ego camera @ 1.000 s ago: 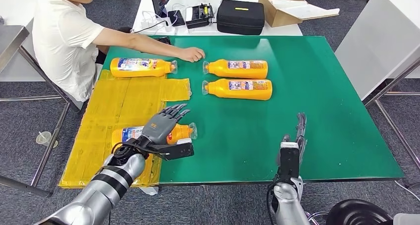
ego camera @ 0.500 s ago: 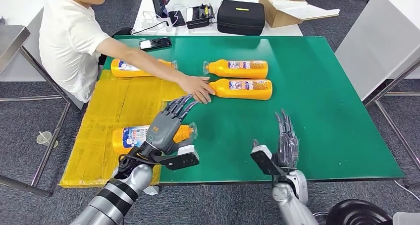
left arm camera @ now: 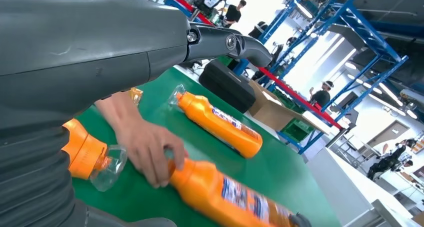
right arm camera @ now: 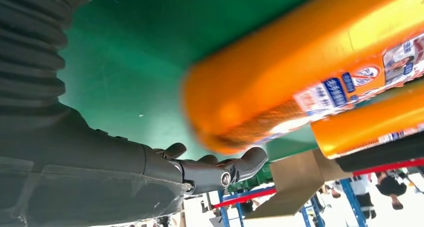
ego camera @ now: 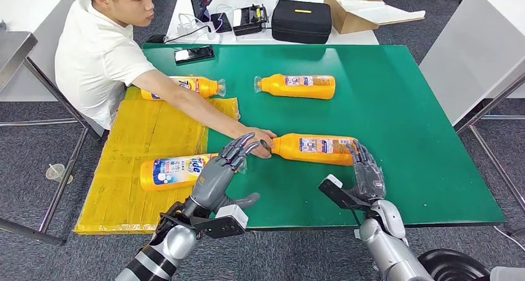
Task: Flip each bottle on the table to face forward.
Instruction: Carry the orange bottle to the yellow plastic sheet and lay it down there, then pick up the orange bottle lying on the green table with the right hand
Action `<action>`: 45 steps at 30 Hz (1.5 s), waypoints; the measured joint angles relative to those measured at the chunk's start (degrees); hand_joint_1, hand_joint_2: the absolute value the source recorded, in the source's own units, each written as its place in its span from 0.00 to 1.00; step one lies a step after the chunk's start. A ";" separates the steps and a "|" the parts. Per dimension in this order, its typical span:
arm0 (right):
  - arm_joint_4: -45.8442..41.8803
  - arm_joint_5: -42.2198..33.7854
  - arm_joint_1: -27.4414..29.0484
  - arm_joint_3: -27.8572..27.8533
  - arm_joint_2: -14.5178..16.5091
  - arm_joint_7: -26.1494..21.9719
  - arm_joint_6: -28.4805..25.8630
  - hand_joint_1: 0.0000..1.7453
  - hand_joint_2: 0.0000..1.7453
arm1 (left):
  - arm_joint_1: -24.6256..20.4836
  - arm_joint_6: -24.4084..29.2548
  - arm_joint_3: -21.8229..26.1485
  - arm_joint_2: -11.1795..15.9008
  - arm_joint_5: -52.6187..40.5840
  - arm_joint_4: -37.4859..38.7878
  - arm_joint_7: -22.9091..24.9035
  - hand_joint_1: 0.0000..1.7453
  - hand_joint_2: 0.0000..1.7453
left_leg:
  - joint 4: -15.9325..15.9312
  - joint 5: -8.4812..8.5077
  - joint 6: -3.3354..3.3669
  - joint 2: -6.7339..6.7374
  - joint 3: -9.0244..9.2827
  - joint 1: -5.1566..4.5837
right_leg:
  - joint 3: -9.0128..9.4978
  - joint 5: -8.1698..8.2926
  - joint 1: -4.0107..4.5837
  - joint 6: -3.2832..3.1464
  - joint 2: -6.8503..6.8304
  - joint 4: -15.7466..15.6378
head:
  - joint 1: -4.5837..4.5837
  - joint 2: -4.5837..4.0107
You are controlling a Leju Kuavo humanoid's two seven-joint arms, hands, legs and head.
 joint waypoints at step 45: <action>9.55 11.55 -11.88 10.96 -0.03 11.93 5.20 0.00 1.00 | -0.52 1.57 -4.02 -0.34 -0.76 -0.65 0.60 0.00 1.00 | 0.01 0.03 0.01 0.06 0.11 0.00 | 0.07 0.03 0.00 0.01 0.01 0.00 | 0.00 0.00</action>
